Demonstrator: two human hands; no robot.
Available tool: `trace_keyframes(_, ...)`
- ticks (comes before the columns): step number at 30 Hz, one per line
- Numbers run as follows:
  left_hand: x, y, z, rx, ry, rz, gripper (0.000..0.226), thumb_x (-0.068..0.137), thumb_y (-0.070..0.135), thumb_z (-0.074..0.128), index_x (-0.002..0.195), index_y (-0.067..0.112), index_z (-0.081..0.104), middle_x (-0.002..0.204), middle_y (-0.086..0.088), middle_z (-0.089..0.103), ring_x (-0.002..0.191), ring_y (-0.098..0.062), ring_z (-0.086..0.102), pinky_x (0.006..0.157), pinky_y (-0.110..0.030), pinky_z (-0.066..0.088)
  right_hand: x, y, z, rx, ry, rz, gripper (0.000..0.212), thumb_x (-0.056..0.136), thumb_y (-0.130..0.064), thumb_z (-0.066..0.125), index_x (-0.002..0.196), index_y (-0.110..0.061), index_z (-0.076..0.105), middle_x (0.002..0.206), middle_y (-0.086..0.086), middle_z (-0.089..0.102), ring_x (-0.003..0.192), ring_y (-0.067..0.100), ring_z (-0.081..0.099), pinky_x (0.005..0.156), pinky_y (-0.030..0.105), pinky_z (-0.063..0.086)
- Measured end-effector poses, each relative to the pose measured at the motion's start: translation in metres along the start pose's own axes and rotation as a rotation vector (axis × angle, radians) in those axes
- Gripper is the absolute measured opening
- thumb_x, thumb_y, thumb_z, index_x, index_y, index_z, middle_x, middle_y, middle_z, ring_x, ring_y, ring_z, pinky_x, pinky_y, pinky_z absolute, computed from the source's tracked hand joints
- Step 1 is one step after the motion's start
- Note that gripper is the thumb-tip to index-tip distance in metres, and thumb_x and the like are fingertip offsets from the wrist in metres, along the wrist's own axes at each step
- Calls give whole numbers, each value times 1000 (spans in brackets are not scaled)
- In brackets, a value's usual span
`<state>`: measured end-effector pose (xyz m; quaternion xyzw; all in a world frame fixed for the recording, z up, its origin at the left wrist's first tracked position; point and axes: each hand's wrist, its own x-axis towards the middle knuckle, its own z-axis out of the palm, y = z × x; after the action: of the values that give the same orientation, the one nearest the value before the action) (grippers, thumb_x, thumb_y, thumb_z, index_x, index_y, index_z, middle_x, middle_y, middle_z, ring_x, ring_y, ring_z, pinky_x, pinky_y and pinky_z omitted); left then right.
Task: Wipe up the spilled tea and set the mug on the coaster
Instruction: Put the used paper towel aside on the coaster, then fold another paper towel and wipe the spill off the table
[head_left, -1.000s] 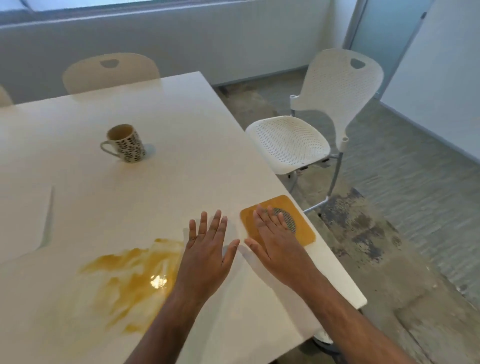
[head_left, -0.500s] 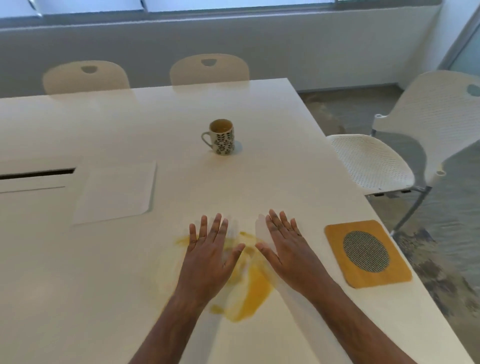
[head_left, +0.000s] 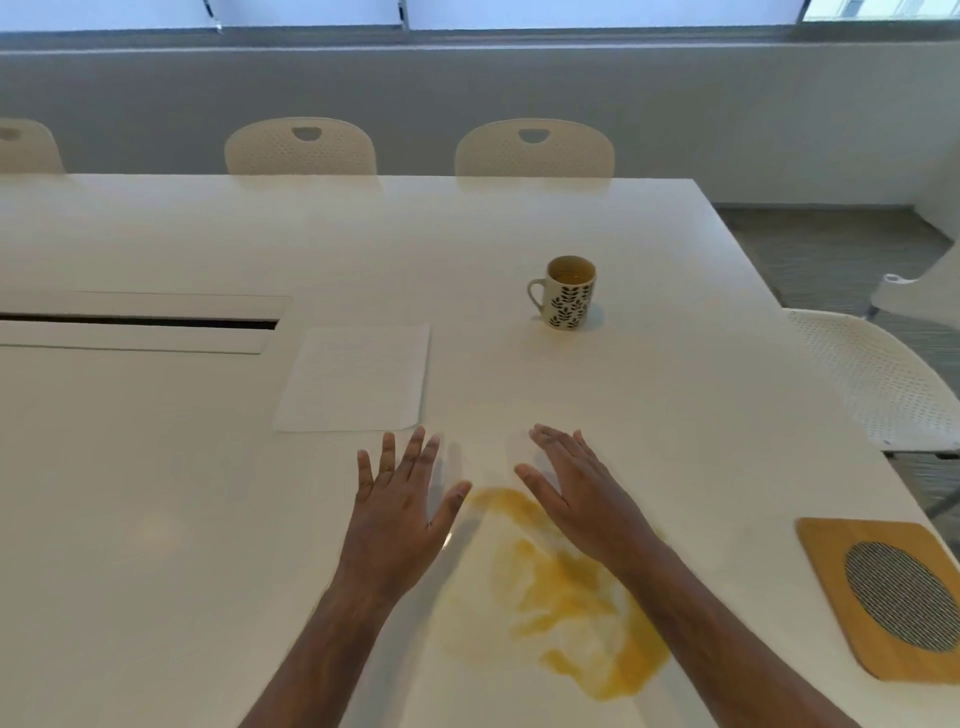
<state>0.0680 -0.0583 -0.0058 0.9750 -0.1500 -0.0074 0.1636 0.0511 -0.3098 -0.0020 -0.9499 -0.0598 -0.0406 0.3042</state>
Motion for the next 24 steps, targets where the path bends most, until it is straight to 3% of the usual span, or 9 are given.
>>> trace_keyframes(3,6,-23,-8,-38,30,-32,87,98,79,6,168,29,16,175,10,7,163,-18,-8,132,-48,-5,25,-13,10,46,21,11,52,105,-52,46,145,-19,53,147,-6,55,141,9,43,120,29,30)
trace_keyframes(6,16,-48,-14,-59,90,-57,78,104,70,21,167,24,23,175,7,17,163,-20,-5,133,-48,5,51,-27,22,167,3,60,43,103,-46,56,138,-20,59,133,-6,61,123,13,55,106,34,45)
trace_keyframes(11,42,-94,-27,-161,198,-144,66,106,56,45,160,20,36,170,2,35,163,-24,12,129,-50,21,103,-43,44,349,-67,186,43,99,-44,63,132,-17,61,114,-8,67,100,3,65,84,18,51)
trace_keyframes(13,57,-113,-35,-108,266,-182,59,105,47,54,154,15,45,161,-5,48,157,-32,31,126,-56,25,124,-49,53,392,-95,239,46,98,-45,65,133,-16,60,110,-8,68,99,6,67,89,29,57)
trace_keyframes(16,81,-143,-50,-6,360,-248,53,99,38,65,142,8,54,140,-15,63,133,-40,56,114,-61,37,155,-58,64,411,-103,296,51,97,-44,65,136,-12,59,112,-4,69,101,16,70,95,45,58)
trace_keyframes(18,99,-161,-59,-14,307,-330,55,99,39,65,142,8,53,139,-16,62,126,-43,56,105,-59,43,175,-64,68,374,-96,330,54,96,-46,64,137,-11,58,118,1,70,98,21,72,92,43,58)
trace_keyframes(21,129,-180,-65,-130,186,-460,61,98,45,65,145,9,51,141,-14,59,129,-43,53,107,-56,41,201,-71,71,296,-95,344,57,96,-46,64,138,-7,57,119,3,70,84,19,74,73,30,55)
trace_keyframes(24,153,-195,-64,-334,114,-518,64,96,46,69,145,7,53,135,-14,65,127,-38,59,107,-48,47,220,-79,76,263,-82,368,56,94,-41,69,134,-4,57,124,9,69,92,25,73,82,39,61)
